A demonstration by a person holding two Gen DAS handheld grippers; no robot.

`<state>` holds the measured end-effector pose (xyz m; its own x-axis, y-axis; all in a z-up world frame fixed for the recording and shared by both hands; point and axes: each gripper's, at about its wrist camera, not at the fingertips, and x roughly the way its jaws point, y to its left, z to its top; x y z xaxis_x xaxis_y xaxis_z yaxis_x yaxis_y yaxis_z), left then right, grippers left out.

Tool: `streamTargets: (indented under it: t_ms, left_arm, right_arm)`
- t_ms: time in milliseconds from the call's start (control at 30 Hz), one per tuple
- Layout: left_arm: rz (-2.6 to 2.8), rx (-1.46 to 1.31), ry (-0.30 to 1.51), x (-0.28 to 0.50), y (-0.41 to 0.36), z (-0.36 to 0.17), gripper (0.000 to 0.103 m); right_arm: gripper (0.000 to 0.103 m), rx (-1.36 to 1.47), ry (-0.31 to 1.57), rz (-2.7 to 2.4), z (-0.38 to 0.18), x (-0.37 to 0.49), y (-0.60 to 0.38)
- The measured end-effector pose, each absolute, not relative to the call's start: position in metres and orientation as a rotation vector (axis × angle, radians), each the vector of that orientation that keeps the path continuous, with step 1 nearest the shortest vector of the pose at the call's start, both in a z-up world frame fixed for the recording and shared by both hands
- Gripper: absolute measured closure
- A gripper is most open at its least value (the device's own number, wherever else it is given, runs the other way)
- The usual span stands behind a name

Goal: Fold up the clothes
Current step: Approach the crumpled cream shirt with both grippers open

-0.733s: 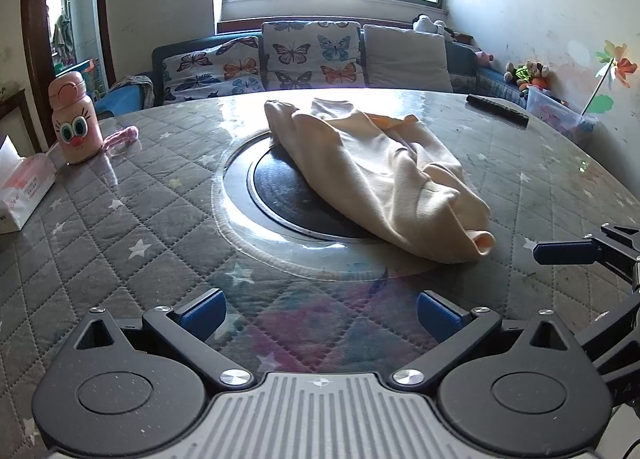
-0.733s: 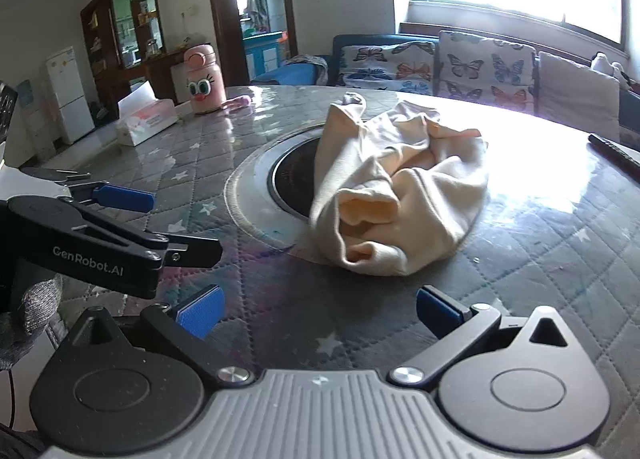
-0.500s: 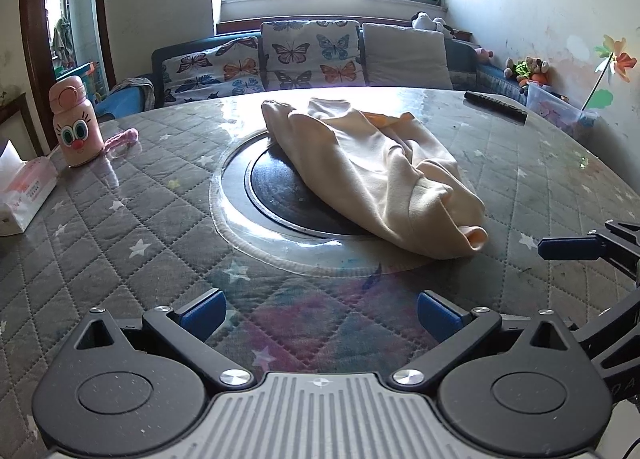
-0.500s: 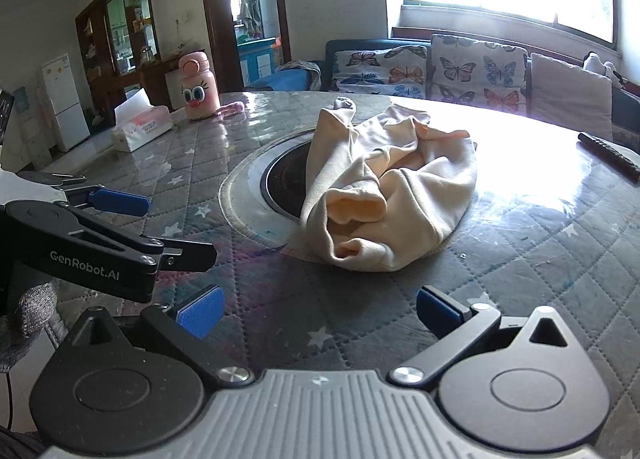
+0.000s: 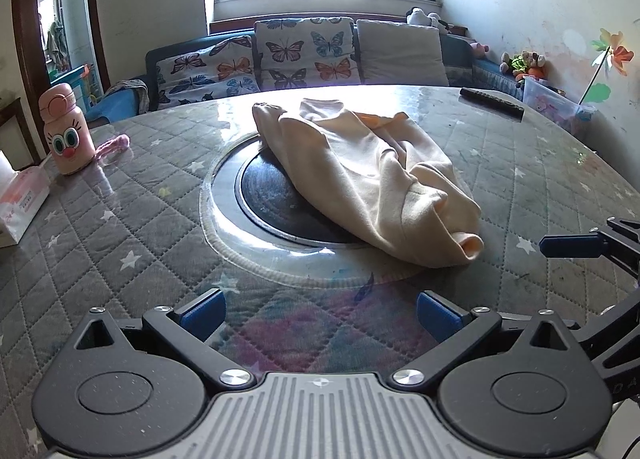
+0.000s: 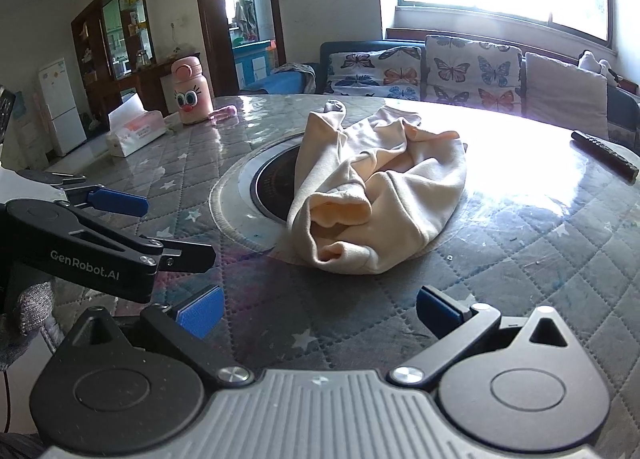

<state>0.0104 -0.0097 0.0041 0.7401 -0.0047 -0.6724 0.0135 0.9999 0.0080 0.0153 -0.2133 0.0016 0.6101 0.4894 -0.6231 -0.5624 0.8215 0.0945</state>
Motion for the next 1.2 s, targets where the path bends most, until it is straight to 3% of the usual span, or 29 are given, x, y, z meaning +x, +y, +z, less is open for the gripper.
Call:
streamTargets:
  t_ms: [600,733,1100,1200]
  left_arm:
    - [-0.017,0.041,0.719,0.049,-0.009,0.015,0.000]
    - [-0.044,0.063,0.703,0.063,-0.015,0.021,0.001]
    - [-0.127,0.091,0.685,0.123,-0.035,0.028,0.020]
    - [-0.152,0.105,0.698,0.141,-0.042,0.024,0.021]
  right_arm:
    - [0.001,-0.071,0.700,0.606,0.008,0.050,-0.219]
    - [0.005,-0.060,0.699,0.601,0.010,0.061,-0.220]
    - [0.019,-0.025,0.734,0.577,0.005,0.097,-0.228]
    - [0.024,-0.004,0.754,0.567,0.001,0.107,-0.232]
